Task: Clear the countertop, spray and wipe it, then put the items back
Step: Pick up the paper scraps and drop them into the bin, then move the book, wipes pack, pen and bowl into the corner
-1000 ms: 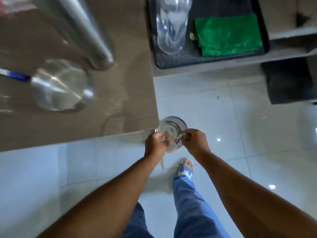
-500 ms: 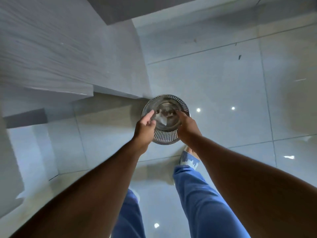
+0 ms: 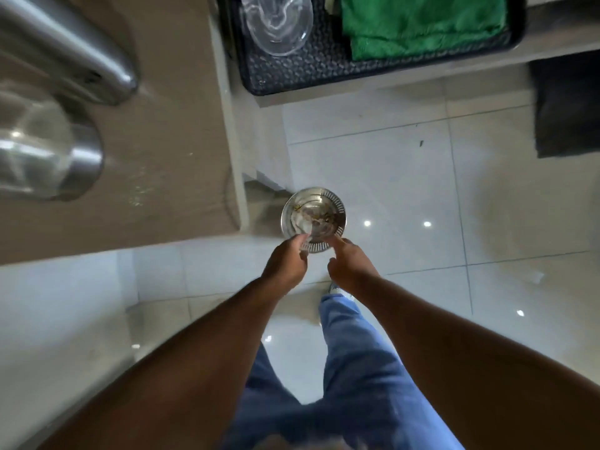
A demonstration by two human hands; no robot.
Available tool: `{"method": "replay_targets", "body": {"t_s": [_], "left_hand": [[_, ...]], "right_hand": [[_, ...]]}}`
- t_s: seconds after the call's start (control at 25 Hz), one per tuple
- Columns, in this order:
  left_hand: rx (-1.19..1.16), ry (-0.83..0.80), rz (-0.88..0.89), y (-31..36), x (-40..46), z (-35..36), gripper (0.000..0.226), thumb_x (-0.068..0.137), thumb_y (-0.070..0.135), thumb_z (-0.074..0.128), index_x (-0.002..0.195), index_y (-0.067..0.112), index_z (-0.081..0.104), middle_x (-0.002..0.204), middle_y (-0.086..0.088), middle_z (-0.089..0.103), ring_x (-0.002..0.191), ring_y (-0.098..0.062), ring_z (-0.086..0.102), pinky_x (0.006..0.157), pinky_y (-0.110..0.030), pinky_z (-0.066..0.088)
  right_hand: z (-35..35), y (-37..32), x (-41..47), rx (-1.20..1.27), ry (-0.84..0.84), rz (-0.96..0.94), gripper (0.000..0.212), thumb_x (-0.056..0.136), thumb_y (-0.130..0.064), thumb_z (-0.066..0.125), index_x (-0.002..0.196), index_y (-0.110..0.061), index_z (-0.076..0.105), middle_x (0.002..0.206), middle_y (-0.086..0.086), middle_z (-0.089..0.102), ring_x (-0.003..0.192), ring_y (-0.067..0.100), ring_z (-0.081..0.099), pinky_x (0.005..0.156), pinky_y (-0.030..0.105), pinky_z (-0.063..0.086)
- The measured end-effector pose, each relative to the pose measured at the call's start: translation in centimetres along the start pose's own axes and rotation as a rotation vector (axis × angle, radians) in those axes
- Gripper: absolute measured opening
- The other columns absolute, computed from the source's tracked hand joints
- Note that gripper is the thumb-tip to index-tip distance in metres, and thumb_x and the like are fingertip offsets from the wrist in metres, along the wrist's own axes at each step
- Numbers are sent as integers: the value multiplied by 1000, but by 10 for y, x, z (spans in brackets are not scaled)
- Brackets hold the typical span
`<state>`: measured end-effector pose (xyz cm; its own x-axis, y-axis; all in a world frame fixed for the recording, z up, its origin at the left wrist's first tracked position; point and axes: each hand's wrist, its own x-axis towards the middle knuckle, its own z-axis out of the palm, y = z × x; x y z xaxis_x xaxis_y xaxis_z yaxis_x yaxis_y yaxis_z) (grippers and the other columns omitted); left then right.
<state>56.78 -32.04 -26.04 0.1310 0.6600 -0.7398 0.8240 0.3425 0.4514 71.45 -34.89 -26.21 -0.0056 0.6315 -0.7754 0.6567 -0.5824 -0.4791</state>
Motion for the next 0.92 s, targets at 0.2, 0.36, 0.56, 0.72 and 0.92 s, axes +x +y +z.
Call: {"method": "replay_targets", "body": {"t_s": [0.2,0.36,0.56,0.72,0.92], "left_hand": [[111,143,98,-4,-118,-65,46,99,22,50,144,20,43,146,-5,50,132,-23,48,108,-35,39],[141,389,134,-43,-188,-134,47,100,28,48,145,24,41,148,0,48,134,-20,46,109,-33,38],[62,658,73,-105,-238,-220,46,100,34,49,144,25,42,147,1,49,133,-19,48,106,-30,37],[33,776,78,-169,-253,-316,47,99,29,52,143,17,44,145,-6,51,131,-24,49,104,-32,40],[68,772,113,-237,-233,-431,54,97,29,52,147,15,39,149,-7,46,136,-25,42,111,-42,37]], "right_hand": [[-18,-60,-100,-153,-19,-250,54,91,-14,51,142,-31,46,145,6,52,125,30,54,103,37,45],[-8,-130,-151,-247,-26,-537,49,95,-19,51,142,-27,46,146,1,51,129,23,50,106,31,38],[21,-243,-174,-280,58,-819,45,94,-19,56,138,-22,51,142,0,54,127,19,52,106,26,35],[58,-350,-171,-261,128,-899,45,92,-12,59,136,-14,55,138,7,56,126,22,53,105,23,34],[83,-456,-142,-264,244,-819,47,92,-17,61,138,-18,53,135,7,58,122,23,55,100,27,38]]}}
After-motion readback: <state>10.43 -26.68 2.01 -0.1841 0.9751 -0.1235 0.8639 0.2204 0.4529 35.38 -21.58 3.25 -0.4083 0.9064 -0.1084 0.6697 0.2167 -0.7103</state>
